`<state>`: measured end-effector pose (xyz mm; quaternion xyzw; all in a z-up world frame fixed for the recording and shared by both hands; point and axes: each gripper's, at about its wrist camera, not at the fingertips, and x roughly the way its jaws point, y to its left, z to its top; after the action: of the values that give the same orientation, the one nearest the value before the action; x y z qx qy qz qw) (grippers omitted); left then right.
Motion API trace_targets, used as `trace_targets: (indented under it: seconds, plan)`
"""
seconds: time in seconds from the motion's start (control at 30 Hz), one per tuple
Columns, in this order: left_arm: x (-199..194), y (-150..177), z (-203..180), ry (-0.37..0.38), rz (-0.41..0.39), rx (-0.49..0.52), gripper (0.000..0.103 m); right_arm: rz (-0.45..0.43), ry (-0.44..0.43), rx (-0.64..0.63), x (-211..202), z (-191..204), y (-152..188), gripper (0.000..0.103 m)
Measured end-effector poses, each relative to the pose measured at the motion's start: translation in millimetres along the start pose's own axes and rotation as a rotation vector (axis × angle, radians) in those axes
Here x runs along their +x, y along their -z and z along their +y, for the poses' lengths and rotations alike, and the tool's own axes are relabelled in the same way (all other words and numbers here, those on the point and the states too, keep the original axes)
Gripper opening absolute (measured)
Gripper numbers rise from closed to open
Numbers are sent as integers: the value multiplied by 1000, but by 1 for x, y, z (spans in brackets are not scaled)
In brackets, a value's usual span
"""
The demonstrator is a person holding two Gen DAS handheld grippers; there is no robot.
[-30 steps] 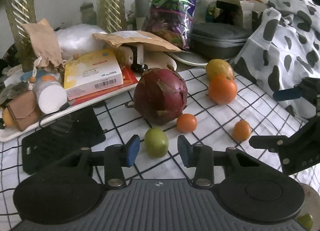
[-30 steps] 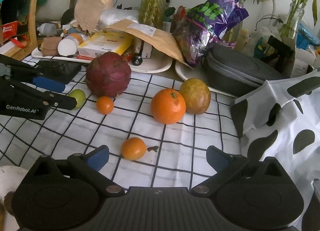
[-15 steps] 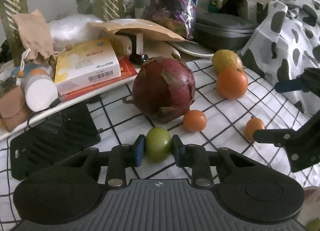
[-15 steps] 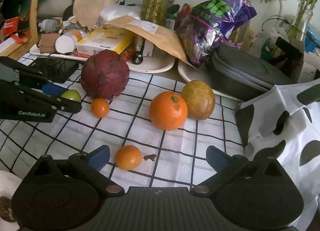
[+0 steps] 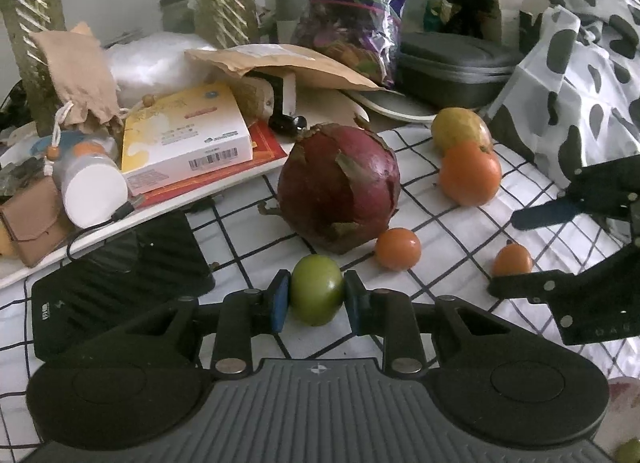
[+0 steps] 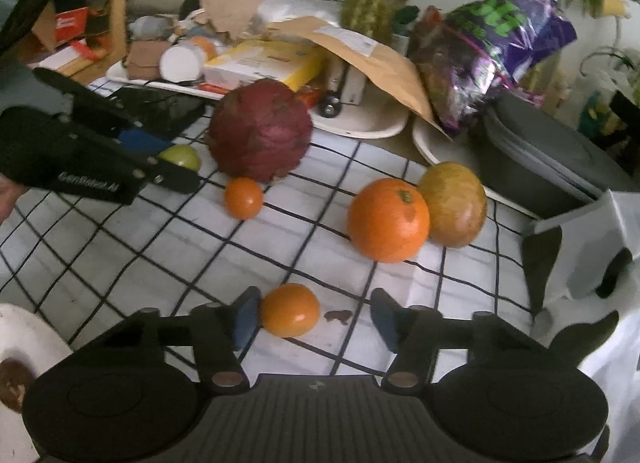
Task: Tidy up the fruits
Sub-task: 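Grasp the small green fruit with the left tool while the right tool grasps the orange cherry tomato, then carry both fruits over the plate and open both tools to release them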
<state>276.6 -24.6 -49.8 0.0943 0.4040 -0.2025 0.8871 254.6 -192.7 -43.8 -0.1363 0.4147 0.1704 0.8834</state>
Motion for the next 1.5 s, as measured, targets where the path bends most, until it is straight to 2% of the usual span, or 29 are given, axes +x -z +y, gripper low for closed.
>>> trace_targets:
  seconds: [0.2, 0.27, 0.6, 0.93, 1.5]
  plan:
    - [-2, -1, 0, -2, -4, 4, 28, -2, -52, -45, -1, 5, 1, 36]
    - [-4, -1, 0, -1, -7, 7, 28, -1, -63, -48, -2, 5, 1, 33]
    - [-27, -2, -11, 23, -33, 24, 28, -21, -20, -47, -17, 10, 1, 32]
    - [-65, 12, -25, 60, -42, 5, 28, -68, -36, 13, -53, 22, 8, 32]
    - [-107, 51, -79, 149, -23, 44, 28, -85, -60, 32, -114, 58, 51, 32]
